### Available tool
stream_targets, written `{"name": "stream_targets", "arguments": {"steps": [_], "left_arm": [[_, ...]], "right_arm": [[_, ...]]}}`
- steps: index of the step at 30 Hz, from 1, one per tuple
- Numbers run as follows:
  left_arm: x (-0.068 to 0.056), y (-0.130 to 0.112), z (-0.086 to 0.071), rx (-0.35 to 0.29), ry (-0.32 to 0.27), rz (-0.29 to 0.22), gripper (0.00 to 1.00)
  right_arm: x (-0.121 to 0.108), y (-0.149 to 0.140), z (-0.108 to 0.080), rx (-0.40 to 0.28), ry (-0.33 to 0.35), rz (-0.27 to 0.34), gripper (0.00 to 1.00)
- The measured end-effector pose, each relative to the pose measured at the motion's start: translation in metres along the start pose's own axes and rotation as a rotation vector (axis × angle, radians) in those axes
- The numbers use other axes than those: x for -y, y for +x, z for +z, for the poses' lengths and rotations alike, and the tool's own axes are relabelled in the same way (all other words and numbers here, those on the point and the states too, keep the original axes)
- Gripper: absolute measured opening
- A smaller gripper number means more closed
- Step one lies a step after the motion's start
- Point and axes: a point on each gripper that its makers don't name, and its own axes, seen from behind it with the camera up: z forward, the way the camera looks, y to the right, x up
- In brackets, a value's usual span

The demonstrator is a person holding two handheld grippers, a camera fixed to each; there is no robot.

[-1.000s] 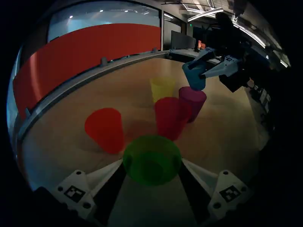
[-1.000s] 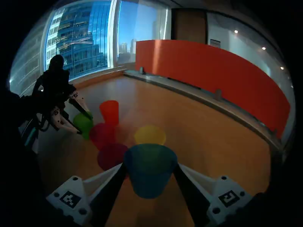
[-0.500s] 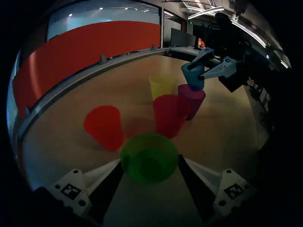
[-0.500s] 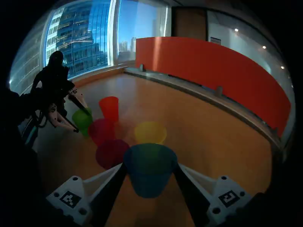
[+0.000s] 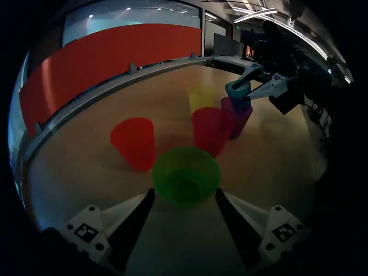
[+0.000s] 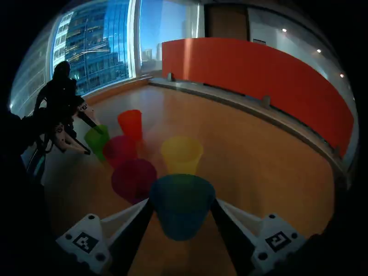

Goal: Pour water

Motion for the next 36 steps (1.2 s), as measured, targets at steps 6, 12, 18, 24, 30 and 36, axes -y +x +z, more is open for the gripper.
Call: {"name": "stream_targets", "arguments": {"steps": [6, 12, 18, 24, 30, 36], "left_arm": [[-0.004, -0.005, -0.008, -0.005, 0.011, -0.012, 0.98], [-0.011, -0.005, -0.014, -0.017, 0.023, -0.033, 0.98], [-0.016, -0.005, -0.02, -0.027, 0.019, -0.052, 0.98], [-0.018, -0.007, -0.027, -0.029, 0.032, -0.047, 0.98], [-0.023, -0.008, -0.028, -0.028, 0.032, -0.053, 0.98], [-0.028, -0.006, -0.031, -0.039, 0.029, -0.051, 0.98]], "right_arm": [[0.001, -0.01, 0.004, 0.006, -0.002, 0.009, 0.89], [0.005, -0.015, 0.005, -0.003, 0.01, 0.025, 0.9], [0.006, -0.019, 0.001, -0.009, 0.006, 0.03, 0.9], [0.008, -0.028, -0.007, 0.0, -0.004, 0.029, 0.9], [0.01, -0.036, -0.013, 0.011, -0.012, 0.03, 0.9], [0.011, -0.039, -0.016, 0.012, -0.021, 0.025, 0.9]]}}
